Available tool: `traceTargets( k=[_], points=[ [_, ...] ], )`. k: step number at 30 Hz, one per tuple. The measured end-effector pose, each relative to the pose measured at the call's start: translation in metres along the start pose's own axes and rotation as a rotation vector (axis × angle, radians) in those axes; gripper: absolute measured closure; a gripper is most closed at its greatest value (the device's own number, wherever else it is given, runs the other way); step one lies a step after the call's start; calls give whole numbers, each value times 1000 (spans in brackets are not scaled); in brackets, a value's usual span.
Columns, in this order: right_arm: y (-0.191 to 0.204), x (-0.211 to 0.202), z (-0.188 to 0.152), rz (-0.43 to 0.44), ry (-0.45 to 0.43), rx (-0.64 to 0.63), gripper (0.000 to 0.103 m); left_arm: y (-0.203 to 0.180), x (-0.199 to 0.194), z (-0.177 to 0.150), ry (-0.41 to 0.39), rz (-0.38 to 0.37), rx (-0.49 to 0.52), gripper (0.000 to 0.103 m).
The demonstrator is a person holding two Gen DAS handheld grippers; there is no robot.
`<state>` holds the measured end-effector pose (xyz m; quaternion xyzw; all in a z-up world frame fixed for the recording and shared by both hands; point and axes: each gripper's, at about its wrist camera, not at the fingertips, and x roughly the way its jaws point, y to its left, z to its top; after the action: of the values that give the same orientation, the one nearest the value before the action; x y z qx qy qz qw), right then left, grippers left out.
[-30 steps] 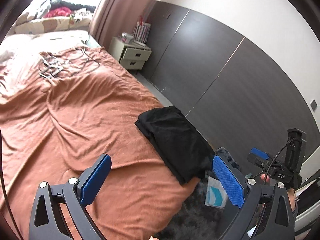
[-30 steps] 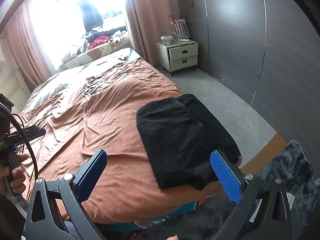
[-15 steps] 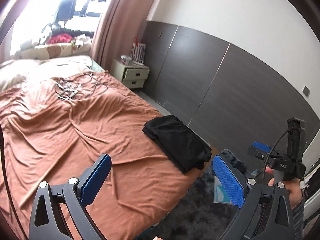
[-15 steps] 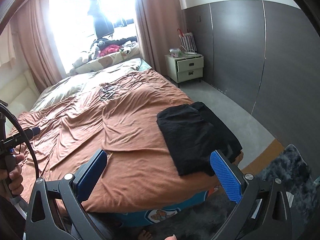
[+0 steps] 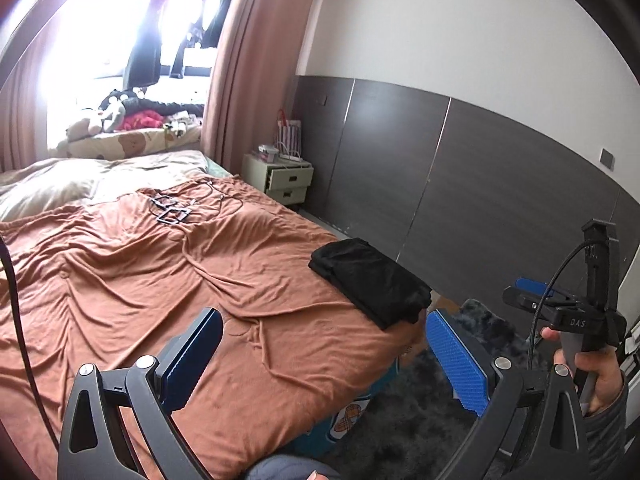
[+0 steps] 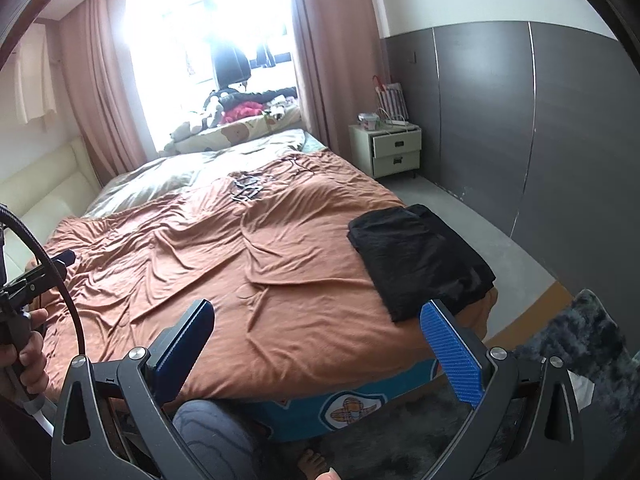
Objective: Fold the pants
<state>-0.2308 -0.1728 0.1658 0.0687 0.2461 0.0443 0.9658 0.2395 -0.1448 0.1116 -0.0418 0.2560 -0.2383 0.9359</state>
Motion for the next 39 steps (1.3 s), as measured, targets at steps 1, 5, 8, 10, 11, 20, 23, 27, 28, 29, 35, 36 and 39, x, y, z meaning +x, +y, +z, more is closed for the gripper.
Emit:
traceTargets(
  k=[1, 5, 8, 10, 11, 20, 23, 27, 28, 29, 35, 36, 39],
  points=[
    [2, -5, -4, 1, -8, 1, 0, -1, -7, -3, -8, 7, 5, 1],
    [9, -15, -20, 5, -36, -13, 0, -4, -33, -19, -34, 32, 16, 1],
    [14, -25, -37, 13, -56, -22, 0, -6, -49, -31, -58, 57, 28, 1],
    [18, -28, -45, 14, -65, -29, 0, -7, -64, -42, -76, 66, 31, 1],
    [19, -30, -49, 14, -70, -32, 0, -7, -70, -48, -87, 71, 28, 1],
    [23, -46, -87, 94, -73, -11, 0, -14, -116, -92, -120, 112, 32, 1],
    [23, -49, -95, 78, -76, -16, 0, -17, -128, -104, -128, 128, 27, 1],
    [31, -57, -111, 51, -86, -27, 0, -19, -142, -118, -139, 142, 29, 1],
    [32, -58, -113, 39, -89, -29, 0, -20, -145, -122, -142, 144, 25, 1],
    [34, -59, -116, 35, -89, -33, 0, -20, -149, -126, -145, 147, 22, 1],
    [48, -66, -132, 34, -103, -31, 0, -27, -163, -149, -151, 175, 27, 0],
    [50, -67, -135, 31, -104, -33, 0, -27, -164, -151, -151, 174, 27, 0],
    [56, -66, -145, 37, -98, -27, 0, -28, -166, -162, -155, 192, 20, 1]
  ],
)
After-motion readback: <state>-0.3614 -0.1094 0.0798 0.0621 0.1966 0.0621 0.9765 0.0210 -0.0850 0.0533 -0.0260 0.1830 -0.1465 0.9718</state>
